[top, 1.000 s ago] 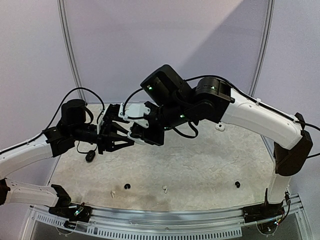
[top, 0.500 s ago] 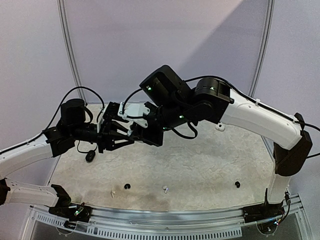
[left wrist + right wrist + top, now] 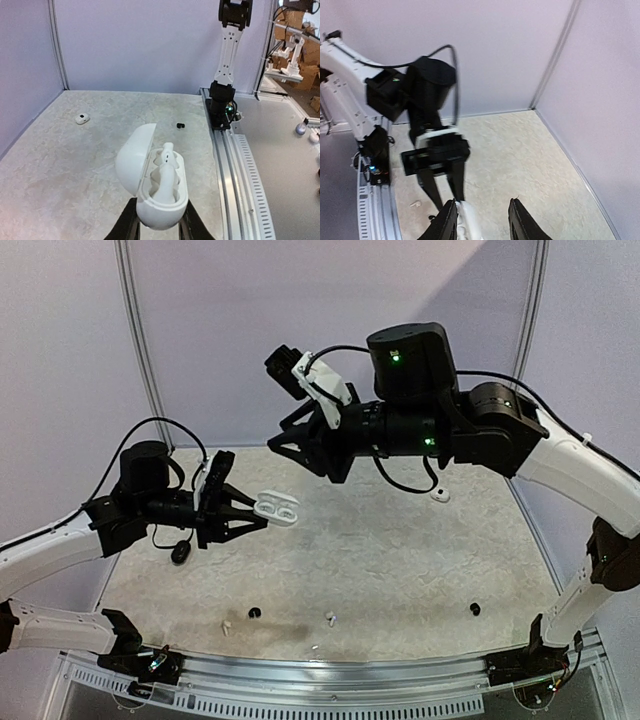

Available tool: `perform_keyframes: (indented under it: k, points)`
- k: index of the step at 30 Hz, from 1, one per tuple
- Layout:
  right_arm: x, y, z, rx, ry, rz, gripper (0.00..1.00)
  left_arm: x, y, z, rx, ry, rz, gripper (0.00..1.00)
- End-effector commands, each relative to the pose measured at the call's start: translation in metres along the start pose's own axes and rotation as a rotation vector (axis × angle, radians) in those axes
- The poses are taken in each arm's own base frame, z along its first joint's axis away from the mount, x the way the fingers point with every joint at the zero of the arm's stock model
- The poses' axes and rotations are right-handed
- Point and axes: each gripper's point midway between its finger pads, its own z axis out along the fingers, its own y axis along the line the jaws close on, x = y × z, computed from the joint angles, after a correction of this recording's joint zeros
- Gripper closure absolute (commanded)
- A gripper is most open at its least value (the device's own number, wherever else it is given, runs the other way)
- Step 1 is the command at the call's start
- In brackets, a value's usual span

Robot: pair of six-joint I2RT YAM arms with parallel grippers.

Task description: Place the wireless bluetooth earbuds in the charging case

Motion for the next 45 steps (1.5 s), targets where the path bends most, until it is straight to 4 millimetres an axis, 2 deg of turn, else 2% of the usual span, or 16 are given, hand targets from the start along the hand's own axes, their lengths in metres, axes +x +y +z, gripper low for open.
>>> perform_keyframes:
  k: [1, 2, 6, 10, 12, 17, 20, 24, 27, 30, 31, 33, 35, 40, 41, 45]
  points:
    - [0.046, -0.049, 0.024, 0.282, 0.12, 0.13, 0.65, -0.005, -0.001, -0.006, -0.057, 0.021, 0.214, 1.0]
    - [0.056, -0.054, 0.028, 0.322, 0.153, 0.137, 0.65, -0.007, 0.003, -0.007, -0.081, 0.021, 0.225, 1.0]
    - [0.087, -0.044, 0.055, 0.323, 0.229, 0.165, 0.66, -0.01, 0.009, -0.008, -0.115, 0.019, 0.212, 1.0]
    - [0.099, -0.023, 0.065, 0.289, 0.277, 0.119, 0.65, -0.008, 0.015, -0.007, -0.143, 0.026, 0.145, 1.0]
    - [0.106, -0.018, 0.063, 0.29, 0.308, 0.105, 0.65, -0.01, 0.021, -0.007, -0.171, 0.015, 0.123, 1.0]
    - [0.113, -0.027, 0.049, 0.342, 0.333, 0.129, 0.64, -0.009, 0.027, -0.005, -0.19, 0.006, 0.061, 1.0]
    - [0.114, -0.061, 0.035, 0.414, 0.332, 0.203, 0.62, -0.004, 0.032, -0.003, -0.197, 0.021, -0.012, 1.0]
    - [0.141, -0.12, 0.008, 0.506, 0.391, 0.356, 0.49, 0.014, 0.045, 0.0, -0.219, 0.085, -0.21, 1.0]
    - [0.182, -0.167, -0.016, 0.568, 0.476, 0.471, 0.38, 0.021, 0.064, 0.001, -0.252, 0.125, -0.384, 1.0]
    - [0.234, -0.214, -0.045, 0.656, 0.564, 0.604, 0.12, 0.032, 0.09, 0.002, -0.305, 0.191, -0.523, 1.0]
    - [0.252, -0.229, -0.056, 0.705, 0.592, 0.649, 0.07, 0.037, 0.102, 0.0, -0.335, 0.22, -0.562, 1.0]
    - [0.285, -0.258, -0.077, 0.8, 0.632, 0.745, 0.01, 0.049, 0.121, -0.001, -0.376, 0.279, -0.668, 1.0]
    - [0.316, -0.281, -0.087, 0.85, 0.655, 0.847, 0.01, 0.074, 0.14, 0.005, -0.382, 0.354, -0.811, 1.0]
    - [0.376, -0.318, -0.087, 0.939, 0.735, 0.954, 0.01, 0.128, 0.173, 0.024, -0.322, 0.474, -1.119, 1.0]
    - [0.394, -0.322, -0.085, 0.95, 0.768, 0.978, 0.01, 0.135, 0.184, 0.027, -0.325, 0.473, -1.168, 1.0]
    - [0.44, -0.335, -0.08, 0.991, 0.827, 1.072, 0.01, 0.165, 0.227, 0.037, -0.371, 0.414, -1.283, 1.0]
